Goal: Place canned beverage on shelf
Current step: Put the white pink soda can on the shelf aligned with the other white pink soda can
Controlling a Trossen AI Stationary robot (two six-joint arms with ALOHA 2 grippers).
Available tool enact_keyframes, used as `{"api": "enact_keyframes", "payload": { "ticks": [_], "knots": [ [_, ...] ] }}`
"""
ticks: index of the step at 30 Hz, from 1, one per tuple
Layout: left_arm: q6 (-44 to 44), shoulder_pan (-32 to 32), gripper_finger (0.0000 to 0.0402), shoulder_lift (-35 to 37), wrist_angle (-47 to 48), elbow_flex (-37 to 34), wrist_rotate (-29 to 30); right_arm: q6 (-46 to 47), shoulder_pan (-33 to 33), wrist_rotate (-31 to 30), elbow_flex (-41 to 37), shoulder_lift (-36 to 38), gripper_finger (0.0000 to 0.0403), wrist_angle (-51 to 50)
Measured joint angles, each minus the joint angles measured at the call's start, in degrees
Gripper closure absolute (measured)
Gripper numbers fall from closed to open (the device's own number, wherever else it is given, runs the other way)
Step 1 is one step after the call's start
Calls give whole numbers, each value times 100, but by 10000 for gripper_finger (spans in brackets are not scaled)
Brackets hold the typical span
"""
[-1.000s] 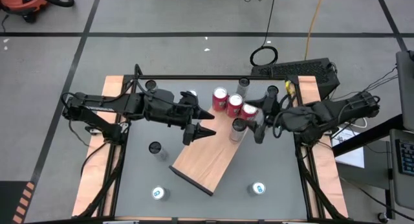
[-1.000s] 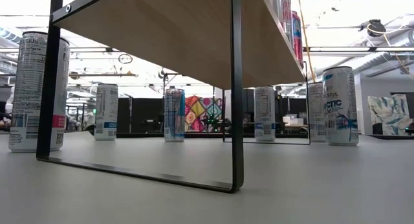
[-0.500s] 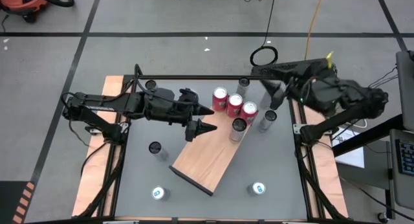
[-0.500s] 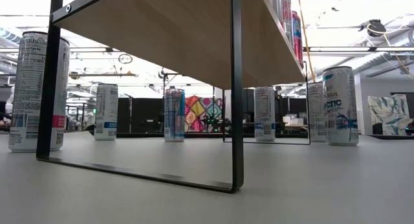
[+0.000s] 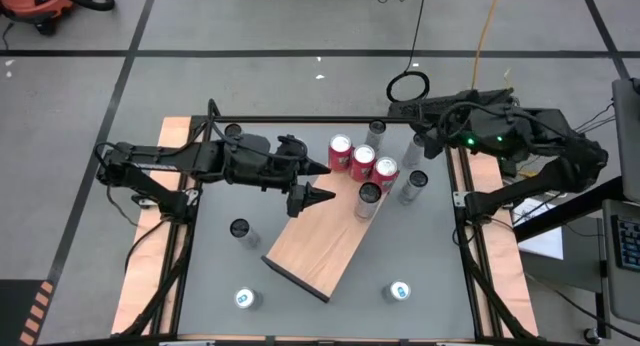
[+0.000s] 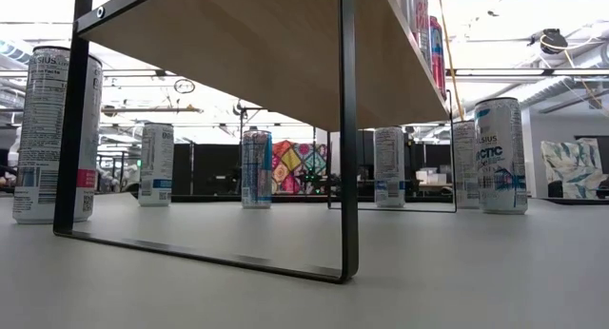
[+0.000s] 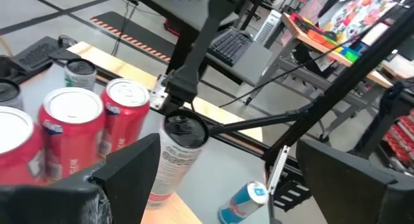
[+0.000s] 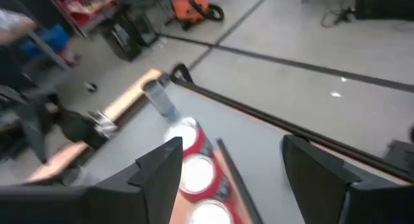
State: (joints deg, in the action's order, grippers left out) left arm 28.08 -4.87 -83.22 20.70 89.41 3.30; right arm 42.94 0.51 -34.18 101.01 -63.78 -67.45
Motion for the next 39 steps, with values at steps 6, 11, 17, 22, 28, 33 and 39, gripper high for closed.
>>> {"api": "enact_keyframes", "payload": {
  "ticks": [6,11,17,22,28,33,39],
  "knots": [
    [0,349,37,0,349,0,1,-277,-713,400,0,-1,172,-481],
    [8,656,37,0,639,0,1,-660,-1360,592,0,-24,172,-804],
    [11,983,37,0,767,0,19,-1407,-2243,1398,-2,-137,172,-875],
    [18,1234,37,0,962,0,20,-2235,-3086,2313,0,-348,172,-944],
    [306,1379,37,0,1282,0,22,-3124,-3971,3254,0,-854,172,-1246],
    [507,1386,37,0,1513,0,23,-3850,-4440,3148,-2,-1465,171,-1506],
    [648,1386,37,0,1688,0,23,-4679,-4829,3576,-5,-2018,154,-1470]
  ]
}}
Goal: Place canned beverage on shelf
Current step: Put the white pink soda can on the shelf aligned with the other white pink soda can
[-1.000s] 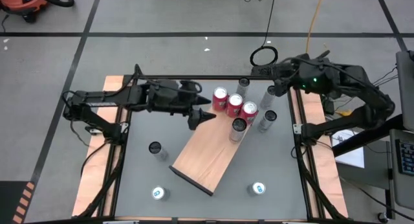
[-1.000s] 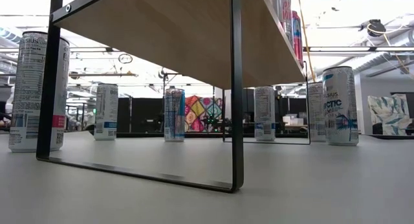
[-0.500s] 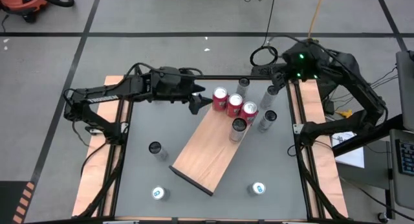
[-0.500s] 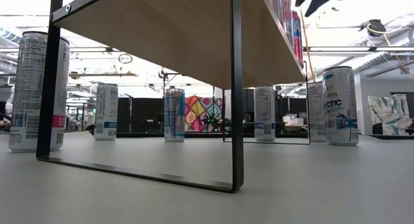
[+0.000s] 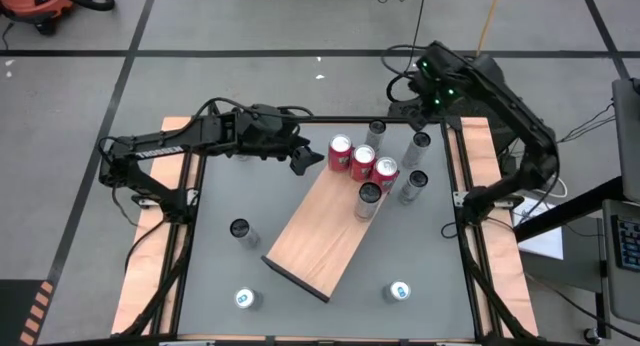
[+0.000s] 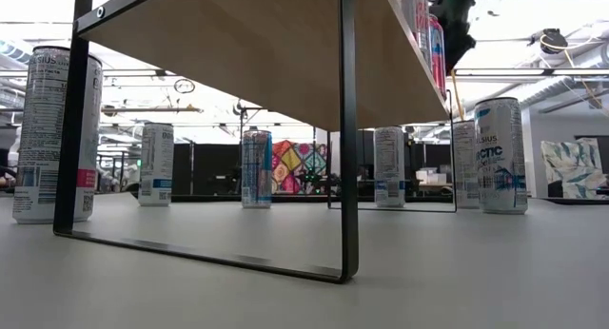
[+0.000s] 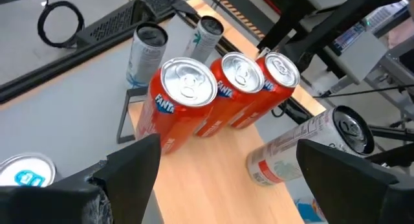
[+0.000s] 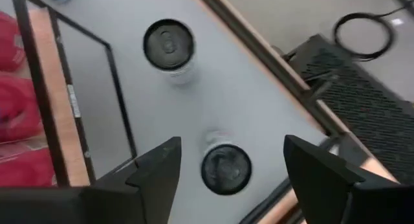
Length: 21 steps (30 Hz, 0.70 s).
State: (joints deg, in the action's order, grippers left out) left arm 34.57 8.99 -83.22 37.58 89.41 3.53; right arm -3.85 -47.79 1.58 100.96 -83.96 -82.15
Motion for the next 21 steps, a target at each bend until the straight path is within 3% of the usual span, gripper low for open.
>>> {"api": "enact_keyframes", "payload": {
  "ticks": [5,14,21],
  "knots": [
    [268,-2,37,0,334,0,0,-143,-232,320,-417,-88,129,-2],
    [407,-39,37,0,411,0,0,-156,-328,333,-1649,271,94,321],
    [393,-39,37,0,412,0,0,23,-328,317,-2171,396,56,762]
  ]
}}
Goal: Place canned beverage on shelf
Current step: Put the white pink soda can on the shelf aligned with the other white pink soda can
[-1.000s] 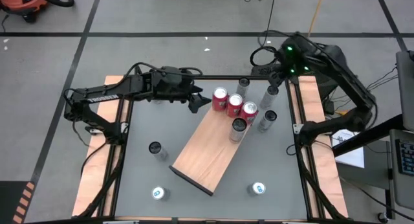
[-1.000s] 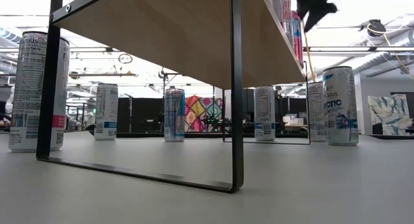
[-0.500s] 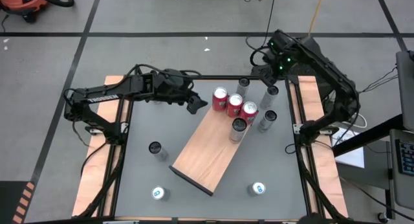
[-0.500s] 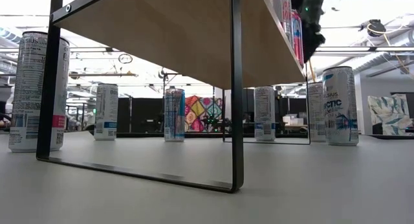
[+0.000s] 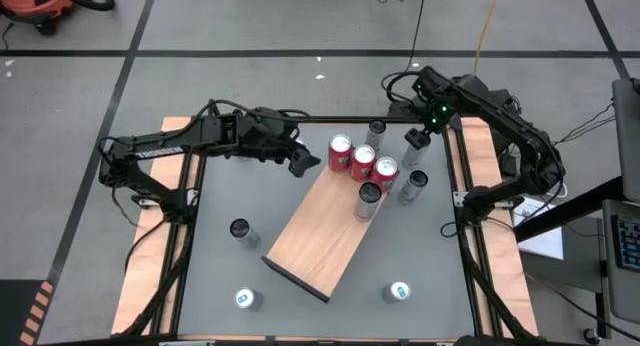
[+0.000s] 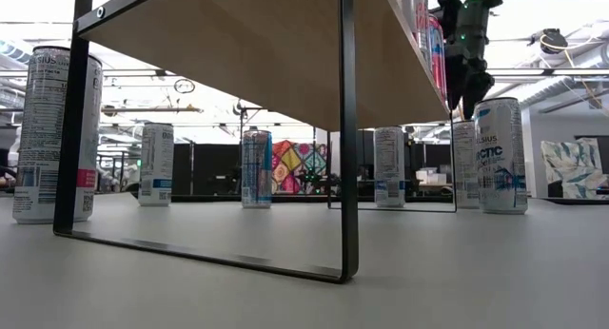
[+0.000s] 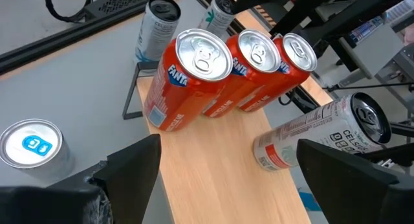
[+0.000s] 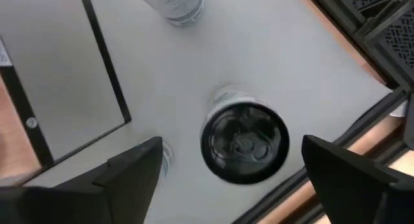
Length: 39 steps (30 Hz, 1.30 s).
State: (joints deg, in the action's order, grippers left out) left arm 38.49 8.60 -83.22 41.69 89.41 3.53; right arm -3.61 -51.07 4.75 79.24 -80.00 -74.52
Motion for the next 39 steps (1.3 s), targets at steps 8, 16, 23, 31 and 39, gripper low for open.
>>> {"api": "enact_keyframes", "payload": {
  "ticks": [8,16,23,31,39],
  "knots": [
    [-21,0,37,0,0,0,151,15,0,-56,-356,-119,39,442],
    [-30,0,37,0,0,0,257,-36,-2,-324,-535,-392,40,438],
    [-30,0,37,0,0,0,273,-12,0,-316,-690,-543,77,416],
    [-39,0,37,0,0,0,275,10,0,-321,-704,-540,156,227],
    [-198,0,37,0,-1,0,278,56,20,-295,-386,-552,181,-351]
  ]
}}
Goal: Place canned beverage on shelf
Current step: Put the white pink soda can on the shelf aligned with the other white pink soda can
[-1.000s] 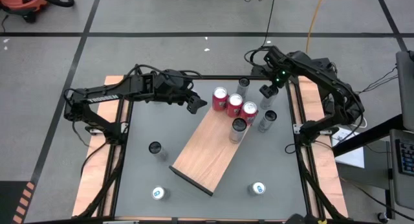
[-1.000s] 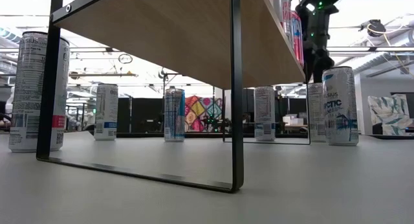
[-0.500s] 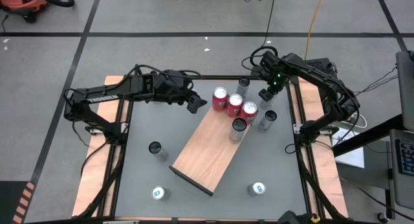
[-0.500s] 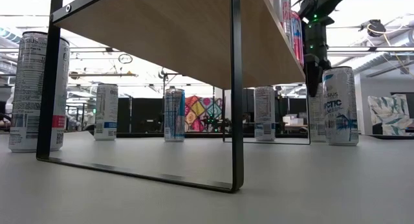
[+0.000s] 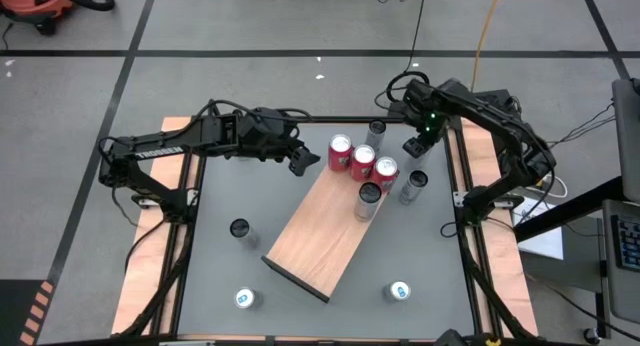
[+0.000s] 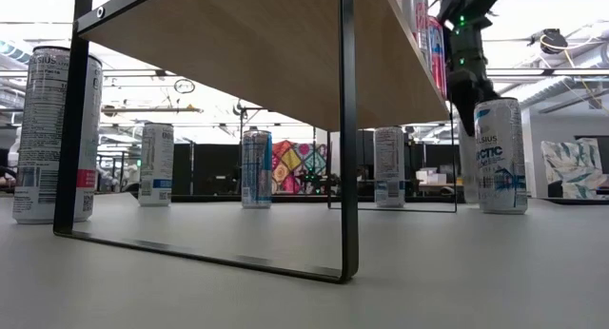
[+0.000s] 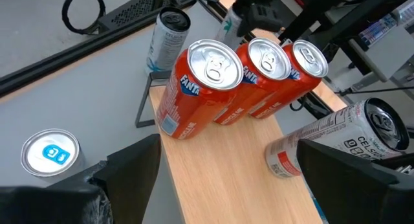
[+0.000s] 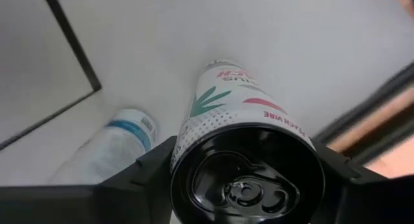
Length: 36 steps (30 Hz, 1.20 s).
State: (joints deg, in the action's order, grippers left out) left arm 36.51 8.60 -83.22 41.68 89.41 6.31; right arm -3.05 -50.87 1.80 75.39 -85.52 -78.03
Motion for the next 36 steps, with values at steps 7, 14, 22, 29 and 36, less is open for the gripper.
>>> {"api": "enact_keyframes", "payload": {
  "ticks": [7,14,22,29,36],
  "knots": [
    [-298,0,37,0,-30,0,0,300,-2,3,1182,3,174,-895],
    [-612,0,37,0,-220,0,0,1092,25,437,3035,171,175,-1168],
    [-1174,0,37,0,-1091,0,141,2223,161,1008,5207,199,176,-1053],
    [-2058,6,37,0,-2195,0,160,3377,538,1491,5837,268,174,-954],
    [-3033,-140,37,-4,-2761,136,164,4092,1356,1500,5839,350,173,-896]
  ]
}}
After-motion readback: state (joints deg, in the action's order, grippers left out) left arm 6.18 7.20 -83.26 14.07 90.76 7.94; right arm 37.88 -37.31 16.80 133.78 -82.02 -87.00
